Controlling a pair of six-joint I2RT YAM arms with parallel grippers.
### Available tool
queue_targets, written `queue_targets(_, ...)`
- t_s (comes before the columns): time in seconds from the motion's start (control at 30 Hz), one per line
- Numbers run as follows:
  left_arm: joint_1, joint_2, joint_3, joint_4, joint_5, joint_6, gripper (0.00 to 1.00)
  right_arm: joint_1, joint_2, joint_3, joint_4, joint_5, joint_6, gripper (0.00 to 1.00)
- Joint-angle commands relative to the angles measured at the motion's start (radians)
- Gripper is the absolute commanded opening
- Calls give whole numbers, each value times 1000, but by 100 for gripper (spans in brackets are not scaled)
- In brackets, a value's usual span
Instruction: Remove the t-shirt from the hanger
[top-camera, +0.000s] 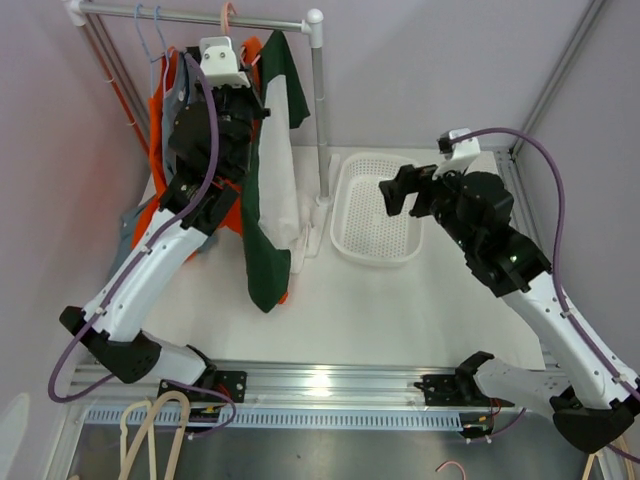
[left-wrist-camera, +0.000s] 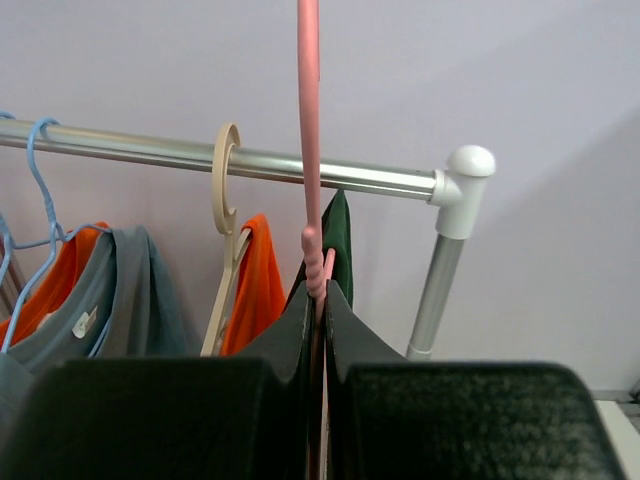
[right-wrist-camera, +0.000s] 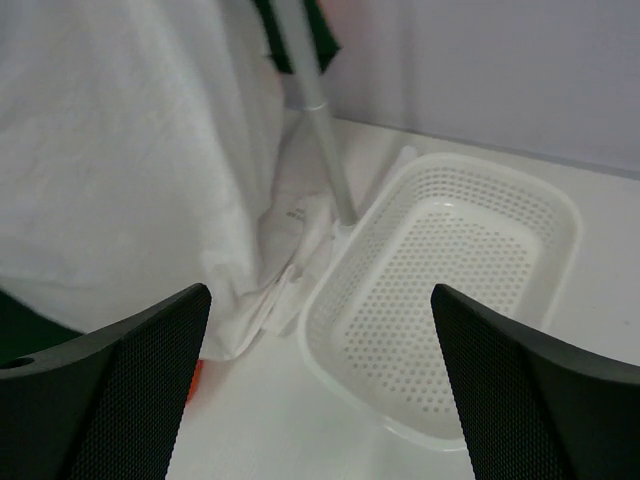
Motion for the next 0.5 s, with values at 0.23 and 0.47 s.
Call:
queue_targets(0.23,-130,52,76,-39,-503,-49,1,426,9,-104,232,0,-116,96)
queue_targets(0.47,-148,181,153,154,-780,171,1,513,18,-169,364,-25,-99,95)
